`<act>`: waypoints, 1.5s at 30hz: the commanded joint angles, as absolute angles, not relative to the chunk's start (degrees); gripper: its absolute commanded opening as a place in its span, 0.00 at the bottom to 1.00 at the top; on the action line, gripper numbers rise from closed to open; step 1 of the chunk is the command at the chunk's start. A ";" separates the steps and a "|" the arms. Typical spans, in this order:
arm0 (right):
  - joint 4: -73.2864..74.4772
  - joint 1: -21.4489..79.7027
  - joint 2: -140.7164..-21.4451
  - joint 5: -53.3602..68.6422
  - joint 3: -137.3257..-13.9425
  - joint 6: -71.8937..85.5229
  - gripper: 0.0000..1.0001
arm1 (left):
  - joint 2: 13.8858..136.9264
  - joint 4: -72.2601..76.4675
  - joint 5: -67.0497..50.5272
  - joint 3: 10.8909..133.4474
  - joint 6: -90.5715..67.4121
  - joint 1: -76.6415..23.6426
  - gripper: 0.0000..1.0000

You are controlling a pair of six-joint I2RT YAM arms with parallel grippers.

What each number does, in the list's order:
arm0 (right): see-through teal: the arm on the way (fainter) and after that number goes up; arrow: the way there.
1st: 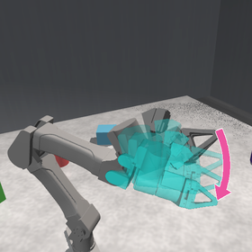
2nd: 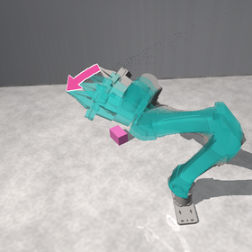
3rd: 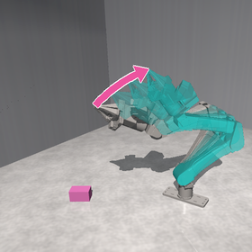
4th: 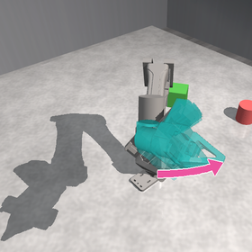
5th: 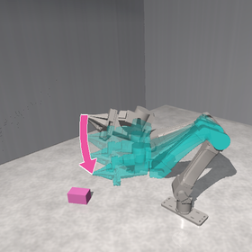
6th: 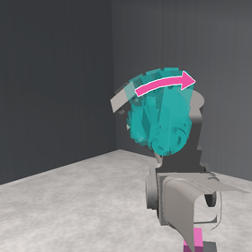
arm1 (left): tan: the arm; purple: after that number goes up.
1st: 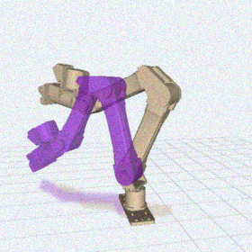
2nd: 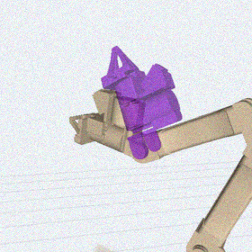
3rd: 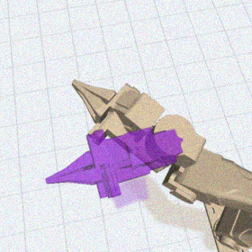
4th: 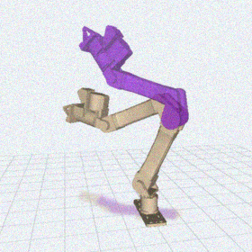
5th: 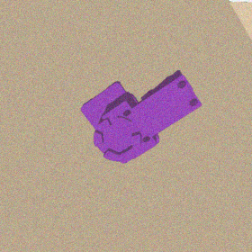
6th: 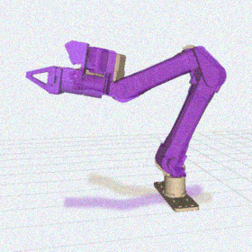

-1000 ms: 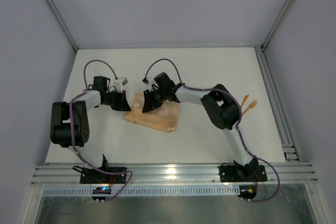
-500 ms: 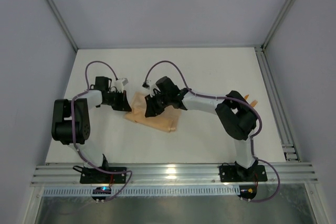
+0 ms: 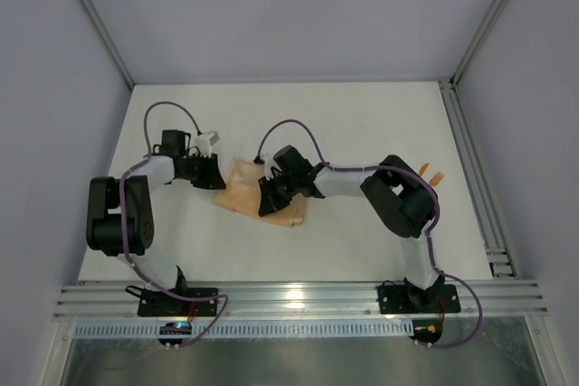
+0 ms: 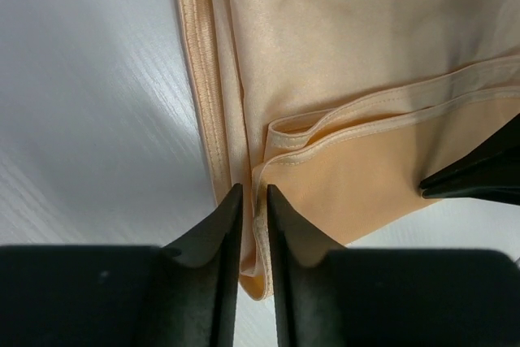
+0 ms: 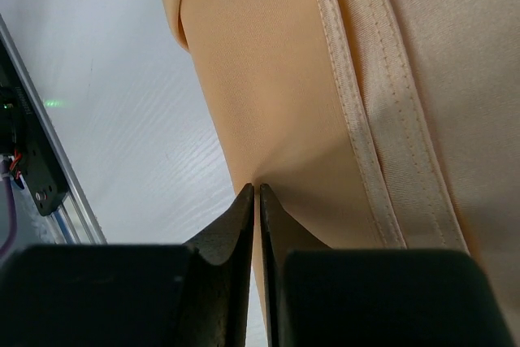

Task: Fold the napkin into a case and place the utensils inside
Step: Fold the lower triangle-folded napkin at the center of the board.

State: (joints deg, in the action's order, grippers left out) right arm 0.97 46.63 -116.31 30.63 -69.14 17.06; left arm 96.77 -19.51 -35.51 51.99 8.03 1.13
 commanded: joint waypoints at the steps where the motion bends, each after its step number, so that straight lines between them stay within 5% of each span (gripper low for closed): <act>1: 0.44 45.97 -116.98 30.32 -68.64 18.19 0.10 | 92.12 -19.51 -37.61 52.99 9.23 1.23 0.23; 6: -2.02 45.53 -116.98 31.03 -68.38 18.89 0.09 | 87.81 -24.51 -41.21 55.81 12.56 2.63 0.29; 11: -2.64 45.44 -117.16 31.20 -68.29 19.42 0.09 | 84.29 -33.39 -40.70 54.59 19.50 2.11 0.06; 14: -2.81 45.35 -117.25 31.46 -68.20 19.60 0.09 | 85.16 -34.89 -37.54 52.30 23.55 0.70 0.02; 37: -3.78 44.56 -116.46 34.10 -67.85 18.72 0.08 | 99.41 -24.17 -32.17 52.91 21.09 -3.60 0.02; 40: -3.87 44.56 -114.27 34.10 -69.78 18.98 0.11 | 98.97 -24.43 -32.69 52.30 21.27 -3.60 0.02; 45: -4.31 43.78 -114.08 30.50 -77.76 21.17 0.34 | 97.21 -24.17 -34.10 51.51 20.83 -3.60 0.02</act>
State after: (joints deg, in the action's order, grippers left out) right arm -1.74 44.75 -117.12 33.04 -71.13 19.92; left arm 97.36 -26.26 -34.79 52.99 20.73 -3.31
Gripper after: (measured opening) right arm 0.317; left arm 0.020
